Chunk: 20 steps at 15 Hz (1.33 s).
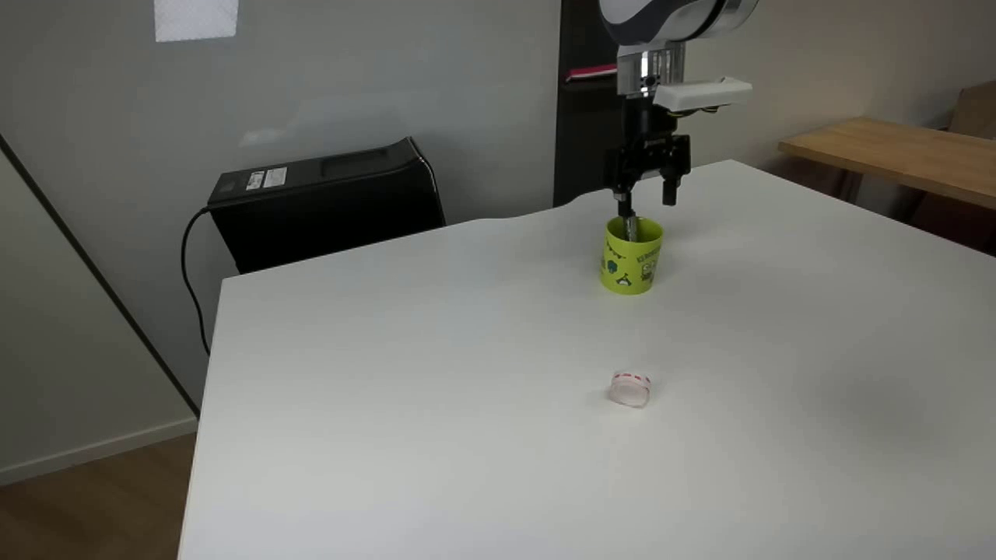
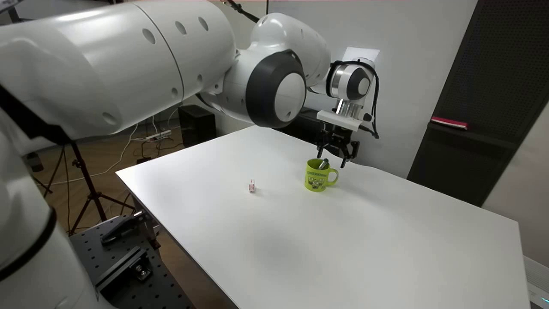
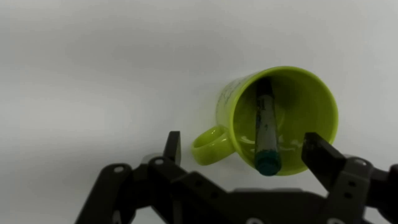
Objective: Take the green marker out of the yellow mug
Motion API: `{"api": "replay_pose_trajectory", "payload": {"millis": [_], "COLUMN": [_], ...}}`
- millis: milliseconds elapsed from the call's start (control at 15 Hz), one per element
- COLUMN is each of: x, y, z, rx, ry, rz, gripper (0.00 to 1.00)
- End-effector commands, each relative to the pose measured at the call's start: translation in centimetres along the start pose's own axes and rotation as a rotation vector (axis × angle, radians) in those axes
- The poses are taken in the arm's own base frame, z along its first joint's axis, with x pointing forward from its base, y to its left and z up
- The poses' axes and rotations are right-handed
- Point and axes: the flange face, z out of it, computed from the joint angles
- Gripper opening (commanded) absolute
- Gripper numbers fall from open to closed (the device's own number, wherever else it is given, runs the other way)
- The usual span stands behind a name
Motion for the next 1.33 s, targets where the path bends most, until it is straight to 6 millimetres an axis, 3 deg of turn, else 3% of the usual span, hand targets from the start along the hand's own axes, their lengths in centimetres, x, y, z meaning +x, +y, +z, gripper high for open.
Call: {"api": "replay_pose_trajectory", "payload": {"millis": [0, 1267], "x": [0.1, 0.9], "y": [-0.5, -1.0], "z": [0.0, -0.8], "rx": [-0.055, -0.112], "ry": [-0.002, 0.074], "rz": [0.034, 0.063], "gripper": [1.0, 1.0]}}
